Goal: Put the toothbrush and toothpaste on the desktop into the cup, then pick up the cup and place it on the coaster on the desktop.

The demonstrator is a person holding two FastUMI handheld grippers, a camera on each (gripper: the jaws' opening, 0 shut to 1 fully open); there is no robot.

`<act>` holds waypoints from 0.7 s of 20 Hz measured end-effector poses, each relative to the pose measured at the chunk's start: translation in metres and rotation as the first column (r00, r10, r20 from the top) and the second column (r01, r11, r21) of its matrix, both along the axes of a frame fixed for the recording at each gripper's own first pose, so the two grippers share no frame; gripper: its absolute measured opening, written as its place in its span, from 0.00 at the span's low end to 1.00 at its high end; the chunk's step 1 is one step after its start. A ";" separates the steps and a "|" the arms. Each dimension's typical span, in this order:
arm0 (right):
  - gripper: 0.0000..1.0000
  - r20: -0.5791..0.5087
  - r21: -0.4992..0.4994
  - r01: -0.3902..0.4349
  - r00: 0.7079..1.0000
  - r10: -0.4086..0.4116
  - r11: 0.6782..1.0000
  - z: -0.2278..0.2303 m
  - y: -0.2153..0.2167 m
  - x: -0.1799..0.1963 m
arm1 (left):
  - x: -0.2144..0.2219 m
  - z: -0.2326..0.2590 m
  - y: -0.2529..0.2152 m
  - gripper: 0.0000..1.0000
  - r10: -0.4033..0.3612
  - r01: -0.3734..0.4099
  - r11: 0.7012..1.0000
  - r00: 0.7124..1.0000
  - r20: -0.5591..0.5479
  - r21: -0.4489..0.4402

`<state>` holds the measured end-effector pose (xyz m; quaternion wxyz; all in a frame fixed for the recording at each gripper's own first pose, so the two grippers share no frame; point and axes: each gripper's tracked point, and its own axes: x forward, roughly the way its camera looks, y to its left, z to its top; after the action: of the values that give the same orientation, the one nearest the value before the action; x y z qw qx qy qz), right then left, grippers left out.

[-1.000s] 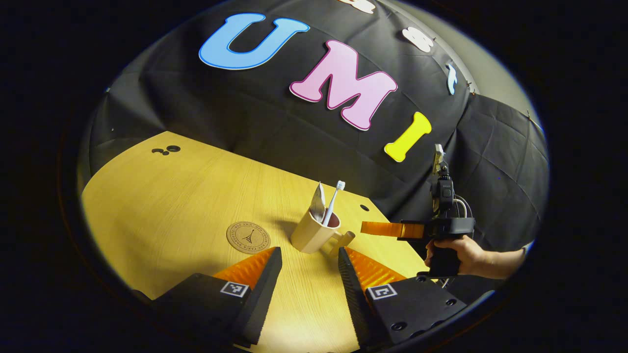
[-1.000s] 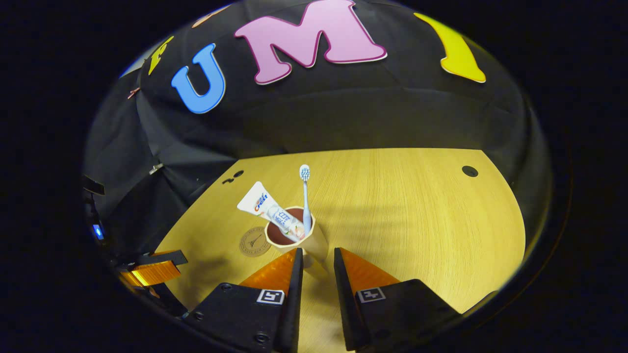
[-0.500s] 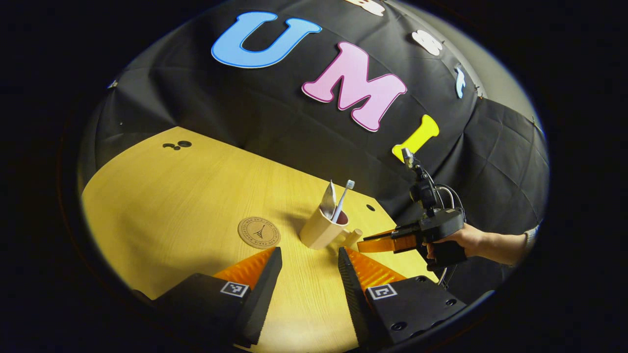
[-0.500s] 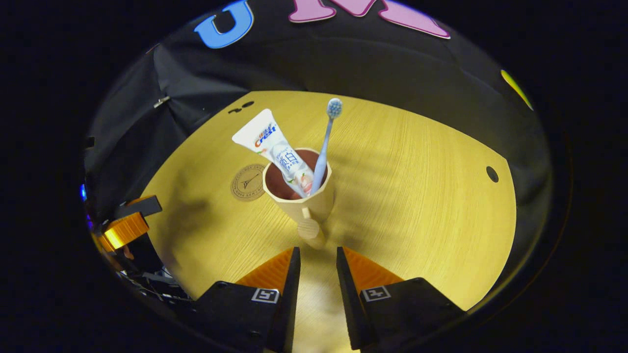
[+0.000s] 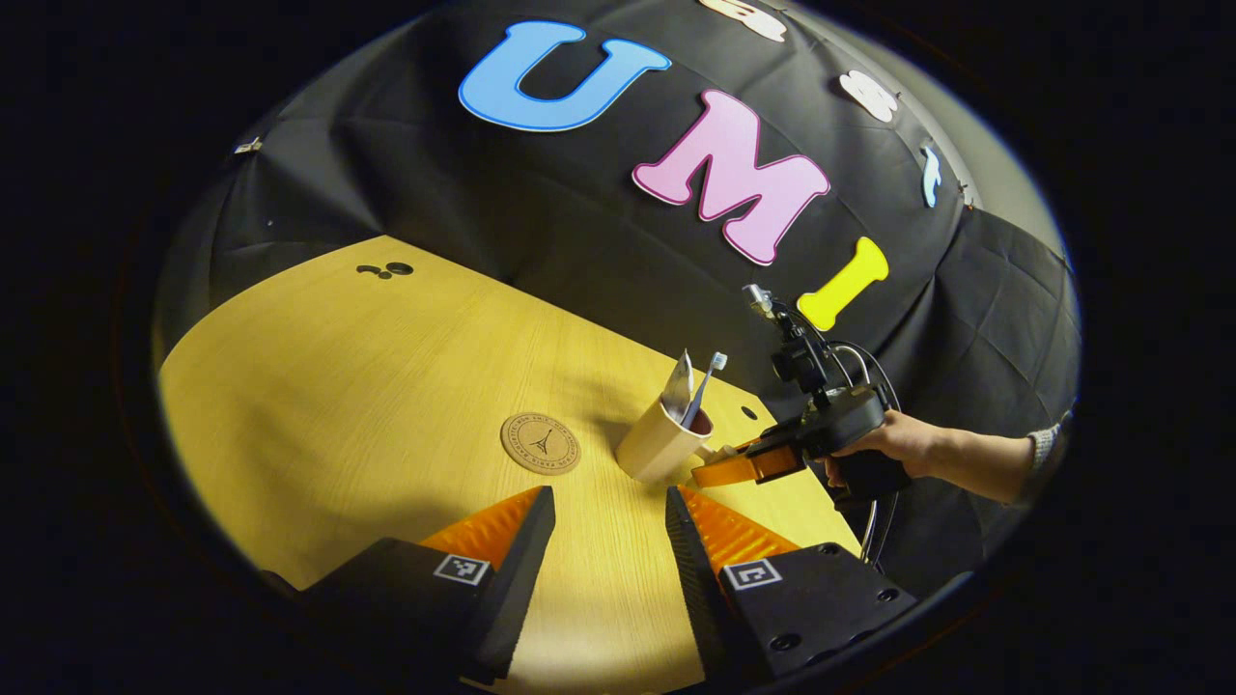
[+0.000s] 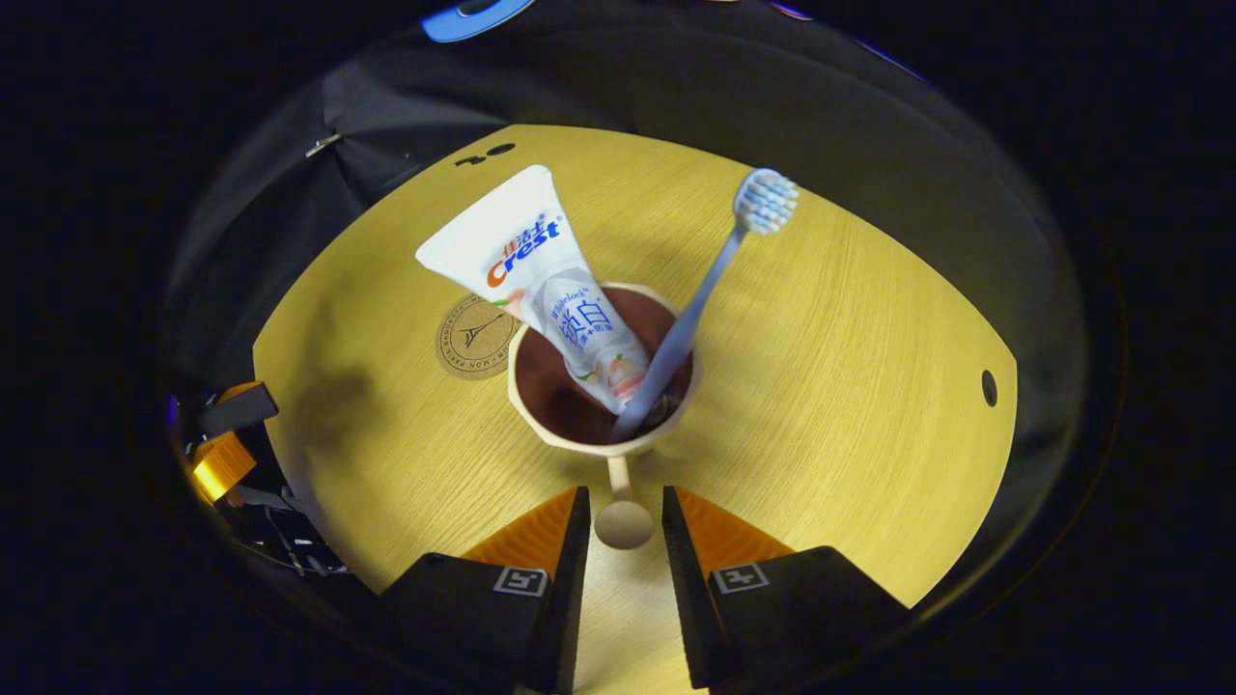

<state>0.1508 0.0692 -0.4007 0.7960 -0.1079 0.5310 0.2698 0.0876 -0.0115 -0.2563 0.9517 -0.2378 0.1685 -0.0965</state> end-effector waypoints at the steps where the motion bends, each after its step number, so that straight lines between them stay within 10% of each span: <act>1: 0.47 -0.009 -0.009 -0.011 1.000 0.011 1.000 -0.003 0.002 0.001 | -0.002 -0.003 0.002 0.73 0.005 -0.005 1.000 1.000 -0.006 -0.002; 14: 0.47 -0.089 -0.121 -0.058 0.995 0.047 0.991 -0.033 0.012 0.010 | 0.002 -0.012 0.022 0.73 0.060 -0.061 0.998 0.998 -0.029 -0.028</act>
<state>0.1612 0.0809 -0.4342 0.7568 -0.1592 0.5773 0.2619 0.0898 0.0103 -0.2685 0.9482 -0.2578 0.1731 -0.0666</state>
